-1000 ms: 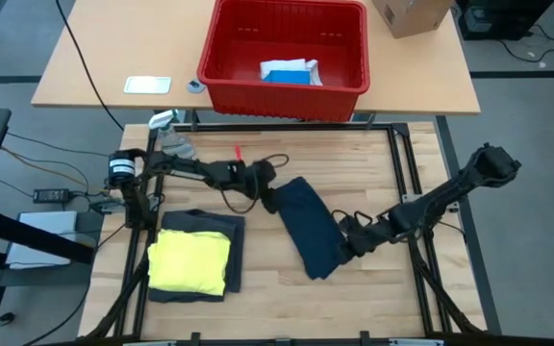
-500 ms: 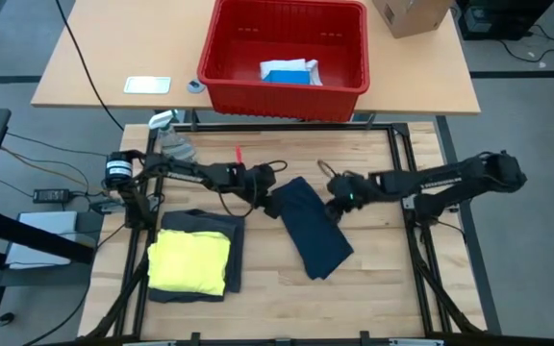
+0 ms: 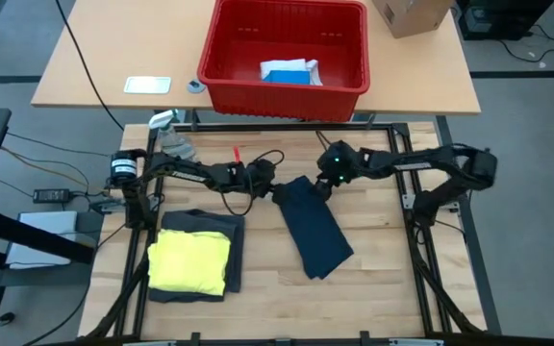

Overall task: Fold Laundry from Bin
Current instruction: Fold the dark blue short

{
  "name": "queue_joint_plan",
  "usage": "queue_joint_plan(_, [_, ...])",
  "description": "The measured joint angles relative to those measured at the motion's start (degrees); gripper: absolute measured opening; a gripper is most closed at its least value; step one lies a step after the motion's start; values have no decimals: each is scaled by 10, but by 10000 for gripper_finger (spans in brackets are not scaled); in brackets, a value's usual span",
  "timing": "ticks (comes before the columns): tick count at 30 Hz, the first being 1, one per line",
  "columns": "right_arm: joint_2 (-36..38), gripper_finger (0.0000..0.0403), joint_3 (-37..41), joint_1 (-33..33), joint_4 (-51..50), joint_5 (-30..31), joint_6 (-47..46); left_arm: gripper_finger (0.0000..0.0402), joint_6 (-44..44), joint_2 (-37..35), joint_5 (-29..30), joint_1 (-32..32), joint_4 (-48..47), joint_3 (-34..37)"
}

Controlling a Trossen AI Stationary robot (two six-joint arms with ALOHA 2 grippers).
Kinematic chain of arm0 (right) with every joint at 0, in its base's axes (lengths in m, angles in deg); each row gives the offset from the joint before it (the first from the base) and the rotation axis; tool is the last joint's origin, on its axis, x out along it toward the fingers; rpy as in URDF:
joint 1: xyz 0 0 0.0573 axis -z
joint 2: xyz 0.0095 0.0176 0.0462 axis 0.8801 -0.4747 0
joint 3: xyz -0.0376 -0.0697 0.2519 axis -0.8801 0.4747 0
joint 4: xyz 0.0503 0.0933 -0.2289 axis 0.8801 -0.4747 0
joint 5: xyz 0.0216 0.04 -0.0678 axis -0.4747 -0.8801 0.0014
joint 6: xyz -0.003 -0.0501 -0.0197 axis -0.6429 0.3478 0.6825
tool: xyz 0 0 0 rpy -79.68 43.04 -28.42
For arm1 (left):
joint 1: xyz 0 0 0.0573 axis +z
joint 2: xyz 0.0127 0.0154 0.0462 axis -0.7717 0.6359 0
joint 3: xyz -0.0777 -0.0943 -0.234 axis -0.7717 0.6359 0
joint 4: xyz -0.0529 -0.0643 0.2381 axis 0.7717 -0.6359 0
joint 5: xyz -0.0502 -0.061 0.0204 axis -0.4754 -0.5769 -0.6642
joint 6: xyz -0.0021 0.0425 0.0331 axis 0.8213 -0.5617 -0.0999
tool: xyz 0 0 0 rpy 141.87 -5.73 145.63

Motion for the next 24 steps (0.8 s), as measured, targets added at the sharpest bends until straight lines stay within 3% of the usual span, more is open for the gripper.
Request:
queue_joint_plan(3, [-51, 321, -8, 3, 19, -20, -4, 343, -5, 20, -17, 8, 22, -1])
queue_joint_plan(9, [-113, 303, -39, -10, 26, -80, -36, 343, 15, 79, -107, 20, 80, -2])
queue_joint_plan(14, [-147, 268, -58, -24, 32, -115, -54, 328, 12, 96, -126, 19, 128, -2])
queue_joint_plan(18, [-173, 202, -64, -28, 51, -145, -68, 272, -41, 99, -149, 16, 150, -1])
queue_joint_plan(24, [-183, 51, -60, -27, 67, -206, -81, 128, -86, 102, -204, 14, 149, -1])
